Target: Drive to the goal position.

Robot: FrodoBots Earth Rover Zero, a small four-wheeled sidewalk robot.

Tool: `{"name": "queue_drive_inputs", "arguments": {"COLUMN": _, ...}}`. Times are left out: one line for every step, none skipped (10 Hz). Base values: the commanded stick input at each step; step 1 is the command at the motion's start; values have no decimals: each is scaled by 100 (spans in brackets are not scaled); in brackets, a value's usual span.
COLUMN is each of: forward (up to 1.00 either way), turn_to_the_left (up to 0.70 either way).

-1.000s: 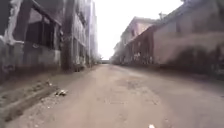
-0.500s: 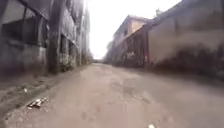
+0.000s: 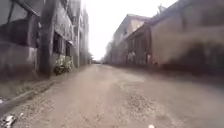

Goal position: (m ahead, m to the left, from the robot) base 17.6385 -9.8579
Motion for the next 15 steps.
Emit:
{"name": "queue_drive_inputs", "arguments": {"forward": 100, "turn_to_the_left": 0}}
{"name": "queue_drive_inputs", "arguments": {"forward": 100, "turn_to_the_left": 0}}
{"name": "queue_drive_inputs", "arguments": {"forward": 100, "turn_to_the_left": 0}}
{"name": "queue_drive_inputs", "arguments": {"forward": 100, "turn_to_the_left": 0}}
{"name": "queue_drive_inputs", "arguments": {"forward": 100, "turn_to_the_left": 0}}
{"name": "queue_drive_inputs", "arguments": {"forward": 100, "turn_to_the_left": 0}}
{"name": "queue_drive_inputs", "arguments": {"forward": 100, "turn_to_the_left": 0}}
{"name": "queue_drive_inputs", "arguments": {"forward": 100, "turn_to_the_left": 0}}
{"name": "queue_drive_inputs", "arguments": {"forward": 100, "turn_to_the_left": 0}}
{"name": "queue_drive_inputs", "arguments": {"forward": 100, "turn_to_the_left": 0}}
{"name": "queue_drive_inputs", "arguments": {"forward": 100, "turn_to_the_left": 2}}
{"name": "queue_drive_inputs", "arguments": {"forward": 100, "turn_to_the_left": 21}}
{"name": "queue_drive_inputs", "arguments": {"forward": 100, "turn_to_the_left": 15}}
{"name": "queue_drive_inputs", "arguments": {"forward": 100, "turn_to_the_left": 0}}
{"name": "queue_drive_inputs", "arguments": {"forward": 100, "turn_to_the_left": 0}}
